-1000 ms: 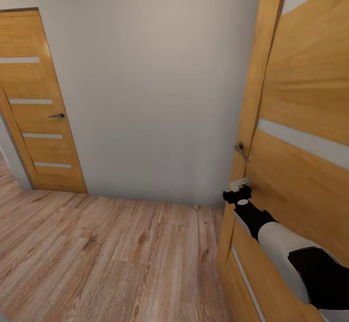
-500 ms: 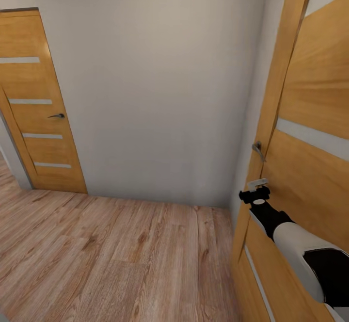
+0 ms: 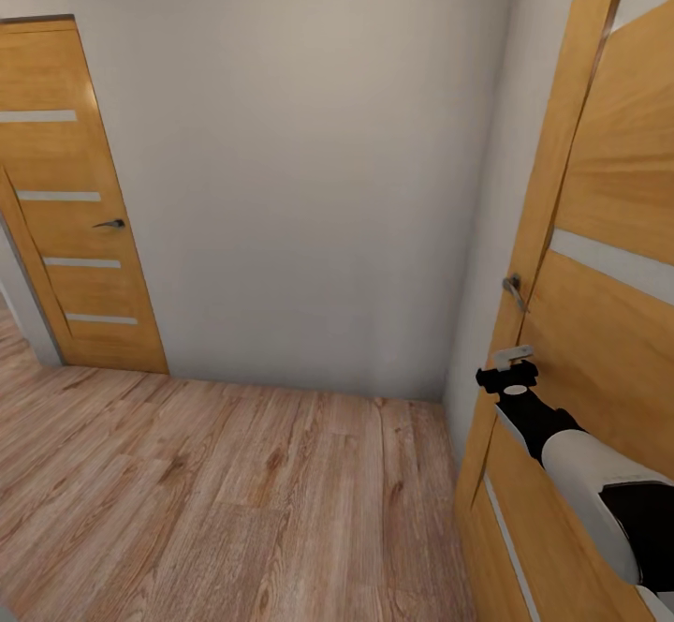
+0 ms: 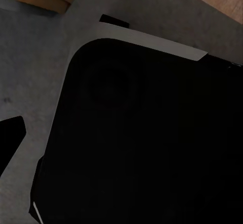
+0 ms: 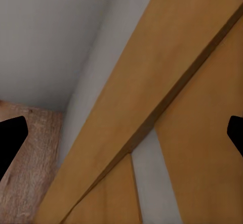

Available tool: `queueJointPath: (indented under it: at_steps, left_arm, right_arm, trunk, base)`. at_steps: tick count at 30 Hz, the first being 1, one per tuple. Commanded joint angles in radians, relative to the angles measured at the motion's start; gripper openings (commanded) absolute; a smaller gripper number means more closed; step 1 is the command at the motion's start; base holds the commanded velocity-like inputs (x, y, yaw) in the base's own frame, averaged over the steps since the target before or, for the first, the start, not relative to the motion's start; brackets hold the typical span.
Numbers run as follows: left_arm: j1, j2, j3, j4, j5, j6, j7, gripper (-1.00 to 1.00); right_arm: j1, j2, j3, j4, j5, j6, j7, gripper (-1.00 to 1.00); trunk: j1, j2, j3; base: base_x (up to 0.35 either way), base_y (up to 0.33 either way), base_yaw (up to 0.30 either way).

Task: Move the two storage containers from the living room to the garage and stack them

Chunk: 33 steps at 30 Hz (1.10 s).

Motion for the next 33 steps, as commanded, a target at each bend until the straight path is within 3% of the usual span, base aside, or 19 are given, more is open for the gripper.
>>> queueJointPath:
  at_steps: [1,9,13,16,18,19,20,21,25,26,29,31,33]
  left_arm:
    - [0.0,0.0,0.002,0.0,0.004,-0.002,-0.001,1.0]
    - [0.0,-0.001,0.002,0.0,0.004,-0.002,-0.001,1.0]
    - [0.0,-0.001,0.002,0.0,0.004,-0.002,-0.001,1.0]
    - [0.0,-0.001,0.002,0.0,0.004,-0.002,-0.001,1.0]
    - [0.0,0.0,0.002,0.0,0.004,-0.002,-0.001,1.0]
    - [0.0,0.0,0.002,0.0,0.004,-0.002,-0.001,1.0]
    - [0.0,0.0,0.002,0.0,0.004,-0.002,-0.001,1.0]
    - [0.0,0.0,0.002,0.0,0.004,-0.002,-0.001,1.0]
    - [0.0,0.001,0.001,0.0,0.004,-0.002,-0.001,1.0]
    - [0.0,0.001,0.001,0.0,0.004,-0.002,-0.001,1.0]
    - [0.0,0.001,0.001,0.0,0.004,-0.002,-0.001,1.0]
    - [0.0,0.001,0.001,0.0,0.004,-0.002,-0.001,1.0]
    - [0.0,0.001,0.001,0.0,0.004,-0.002,-0.001,1.0]
  right_arm:
    - [-0.001,-0.022,-0.006,0.001,0.013,0.003,-0.011,1.0]
    - [-0.001,-0.054,-0.007,0.001,0.013,0.003,-0.011,1.0]
    - [-0.001,-0.058,-0.008,0.002,0.012,0.003,-0.011,1.0]
    - [-0.001,-0.045,-0.008,0.002,0.009,0.004,-0.011,1.0]
    - [-0.001,0.024,-0.007,0.012,0.008,0.006,-0.01,1.0]
    - [-0.001,0.045,-0.007,0.018,0.008,0.006,-0.01,1.0]
    - [-0.001,0.089,-0.006,0.034,0.009,0.005,-0.009,1.0]
    - [-0.001,0.11,-0.006,0.044,0.009,0.004,-0.009,1.0]
    - [-0.001,0.247,-0.002,0.143,0.014,-0.005,-0.005,1.0]
    - [0.0,0.262,-0.002,0.153,0.014,-0.007,-0.004,1.0]
    - [0.008,0.342,-0.003,0.212,0.015,-0.015,0.004,1.0]
    - [0.009,0.369,-0.003,0.238,0.015,-0.019,0.014,1.0]
    - [0.009,0.369,-0.002,0.248,0.015,-0.017,0.032,1.0]
  trunk:
    - [0.0,0.0,-0.001]
    - [0.0,0.0,-0.001]
    - [0.0,0.0,-0.001]
    - [0.0,0.0,-0.001]
    - [0.0,0.0,-0.001]
    - [0.0,0.0,-0.001]
    - [0.0,0.0,-0.001]
    - [0.0,0.0,-0.001]
    - [0.0,0.0,-0.001]
    - [0.0,0.0,-0.001]
    - [0.0,0.0,-0.001]
    - [0.0,0.0,-0.001]
    - [0.0,0.0,-0.001]
  base:
    - [0.0,0.0,0.0]
    - [0.0,0.0,0.0]
    - [0.0,0.0,0.0]
    - [0.0,0.0,0.0]
    - [0.0,0.0,0.0]
    - [0.0,0.0,0.0]
    - [0.0,0.0,0.0]
    - [0.0,0.0,0.0]
    - [0.0,0.0,0.0]
    - [0.0,0.0,0.0]
    - [0.0,0.0,0.0]
    - [0.0,0.0,0.0]
    - [0.0,0.0,0.0]
